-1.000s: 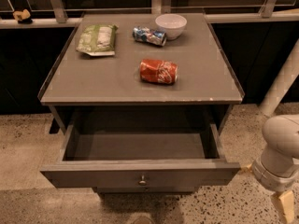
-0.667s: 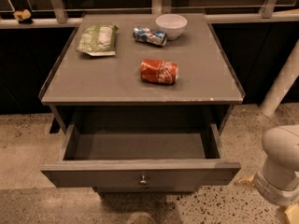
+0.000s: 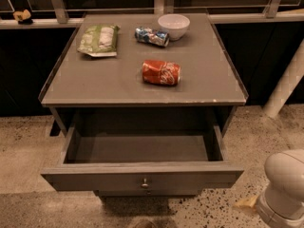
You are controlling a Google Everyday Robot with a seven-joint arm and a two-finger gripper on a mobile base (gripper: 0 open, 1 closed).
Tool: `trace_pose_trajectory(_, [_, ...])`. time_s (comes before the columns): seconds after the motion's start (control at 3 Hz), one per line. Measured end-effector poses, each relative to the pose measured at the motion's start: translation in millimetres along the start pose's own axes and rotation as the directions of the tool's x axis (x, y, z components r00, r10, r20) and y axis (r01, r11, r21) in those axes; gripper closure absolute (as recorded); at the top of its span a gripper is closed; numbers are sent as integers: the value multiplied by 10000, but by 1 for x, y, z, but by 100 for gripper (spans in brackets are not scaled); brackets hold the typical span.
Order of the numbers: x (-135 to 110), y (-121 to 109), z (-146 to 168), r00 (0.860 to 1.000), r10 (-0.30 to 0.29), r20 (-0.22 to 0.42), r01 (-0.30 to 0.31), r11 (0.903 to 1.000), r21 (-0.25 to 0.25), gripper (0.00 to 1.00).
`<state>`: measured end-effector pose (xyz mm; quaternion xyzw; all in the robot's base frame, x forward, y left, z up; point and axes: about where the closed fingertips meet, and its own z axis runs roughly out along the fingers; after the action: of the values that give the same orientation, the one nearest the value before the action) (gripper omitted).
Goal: Close top drawer
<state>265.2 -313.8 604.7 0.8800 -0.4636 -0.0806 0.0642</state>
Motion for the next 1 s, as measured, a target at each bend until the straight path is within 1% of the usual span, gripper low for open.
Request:
trace_pose_trajectory(0.33, [3,-19,-12,9997,-237,-94,247,9900,1392,0])
trace_pose_trajectory(0.67, [22,-44,-29,9995,-98,296,21,9690,2470,0])
trace_pose_trajectory(1.0, [42,-62,-35,9977,76,673,-254,9631,2680,0])
